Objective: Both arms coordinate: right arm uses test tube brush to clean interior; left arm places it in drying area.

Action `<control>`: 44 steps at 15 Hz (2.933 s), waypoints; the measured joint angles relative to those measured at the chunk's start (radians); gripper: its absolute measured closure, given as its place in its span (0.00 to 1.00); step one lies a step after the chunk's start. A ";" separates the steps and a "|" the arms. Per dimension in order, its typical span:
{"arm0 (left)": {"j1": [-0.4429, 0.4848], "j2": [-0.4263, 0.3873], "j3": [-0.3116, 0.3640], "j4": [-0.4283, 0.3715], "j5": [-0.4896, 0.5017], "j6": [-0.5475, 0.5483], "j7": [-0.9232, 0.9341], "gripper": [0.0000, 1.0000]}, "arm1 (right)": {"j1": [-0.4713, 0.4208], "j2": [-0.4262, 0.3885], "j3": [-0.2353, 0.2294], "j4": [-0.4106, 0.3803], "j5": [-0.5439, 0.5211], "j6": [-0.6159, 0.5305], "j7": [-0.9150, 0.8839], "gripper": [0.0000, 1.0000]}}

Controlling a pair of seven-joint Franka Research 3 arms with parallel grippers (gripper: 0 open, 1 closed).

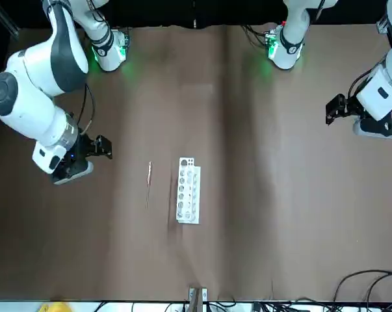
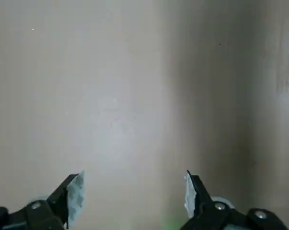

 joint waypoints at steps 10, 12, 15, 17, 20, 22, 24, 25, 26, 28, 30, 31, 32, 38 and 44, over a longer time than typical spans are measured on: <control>0.005 0.002 0.000 0.000 0.020 0.013 0.003 0.00 | 0.005 0.008 -0.004 0.021 0.006 -0.008 0.000 0.00; 0.005 0.002 0.000 0.000 0.020 0.013 0.003 0.00 | 0.024 0.044 0.001 0.017 0.009 -0.010 0.001 0.00; 0.004 0.007 0.000 -0.001 0.020 0.014 0.003 0.00 | 0.086 0.149 0.002 0.040 0.009 0.045 0.070 0.00; 0.004 0.012 0.000 -0.001 0.020 0.019 0.004 0.00 | 0.140 0.292 0.002 0.132 0.007 0.107 0.170 0.00; 0.004 0.013 0.000 -0.001 0.020 0.025 0.004 0.00 | 0.163 0.411 0.001 0.192 -0.001 0.247 0.218 0.00; 0.004 0.013 0.000 -0.002 0.020 0.042 0.004 0.00 | 0.165 0.467 0.000 0.205 -0.015 0.305 0.223 0.03; 0.004 0.018 0.000 -0.006 0.020 0.047 0.004 0.00 | 0.165 0.502 -0.005 0.211 -0.019 0.322 0.227 0.08; 0.004 0.021 0.000 -0.007 0.020 0.049 0.004 0.00 | 0.165 0.514 -0.008 0.212 -0.024 0.322 0.236 0.16; 0.004 0.024 0.000 -0.008 0.020 0.050 0.004 0.00 | 0.165 0.525 -0.009 0.213 -0.036 0.322 0.247 0.20; 0.004 0.029 0.000 -0.010 0.020 0.052 0.004 0.00 | 0.165 0.545 -0.009 0.214 -0.070 0.322 0.277 0.30; 0.004 0.032 0.000 -0.012 0.020 0.053 0.004 0.00 | 0.166 0.566 -0.009 0.214 -0.092 0.322 0.291 0.30; 0.004 0.033 0.000 -0.012 0.020 0.053 0.004 0.00 | 0.166 0.576 -0.009 0.214 -0.095 0.322 0.302 0.30; 0.003 0.035 0.000 -0.012 0.020 0.053 0.004 0.00 | 0.166 0.585 -0.009 0.215 -0.096 0.322 0.314 0.31; 0.000 0.035 -0.001 -0.013 0.020 0.053 0.004 0.00 | 0.174 0.623 -0.009 0.220 -0.100 0.322 0.355 0.40; 0.000 0.036 -0.001 -0.014 0.020 0.053 0.004 0.00 | 0.182 0.645 -0.009 0.221 -0.101 0.322 0.392 0.48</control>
